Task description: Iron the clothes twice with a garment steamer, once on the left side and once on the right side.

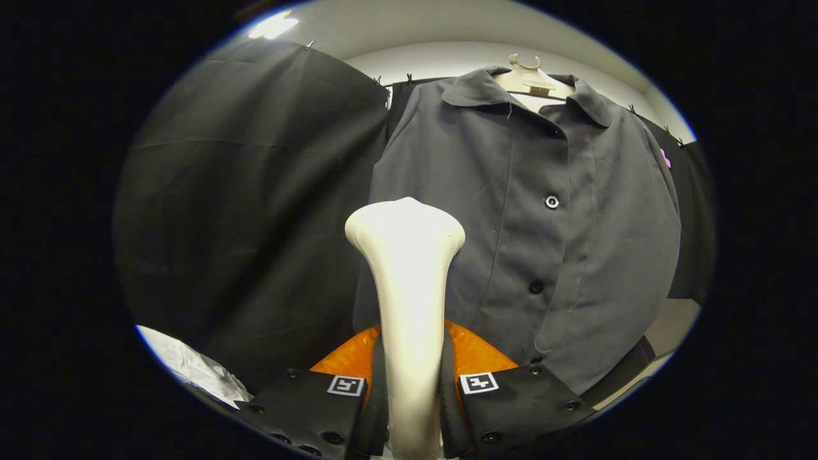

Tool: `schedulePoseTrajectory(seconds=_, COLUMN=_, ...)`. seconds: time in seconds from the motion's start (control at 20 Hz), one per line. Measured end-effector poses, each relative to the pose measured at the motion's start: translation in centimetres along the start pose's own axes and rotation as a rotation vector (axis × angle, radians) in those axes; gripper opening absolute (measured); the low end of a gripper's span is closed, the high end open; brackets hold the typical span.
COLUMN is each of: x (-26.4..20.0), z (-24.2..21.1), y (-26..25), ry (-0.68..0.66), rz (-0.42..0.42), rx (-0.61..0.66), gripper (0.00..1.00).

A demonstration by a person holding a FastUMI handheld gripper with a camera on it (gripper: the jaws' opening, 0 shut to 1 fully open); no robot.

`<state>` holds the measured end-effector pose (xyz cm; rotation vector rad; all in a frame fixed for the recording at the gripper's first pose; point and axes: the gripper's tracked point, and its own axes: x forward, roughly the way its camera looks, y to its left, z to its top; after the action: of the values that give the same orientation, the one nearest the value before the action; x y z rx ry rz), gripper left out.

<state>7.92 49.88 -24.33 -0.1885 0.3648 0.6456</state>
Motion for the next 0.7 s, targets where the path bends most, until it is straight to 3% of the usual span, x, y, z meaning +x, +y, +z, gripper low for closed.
schedulePoseTrajectory(seconds=0.7, x=-2.0, z=-15.3, y=1.7, ry=0.266, rz=0.03, rx=0.03, gripper=0.41)
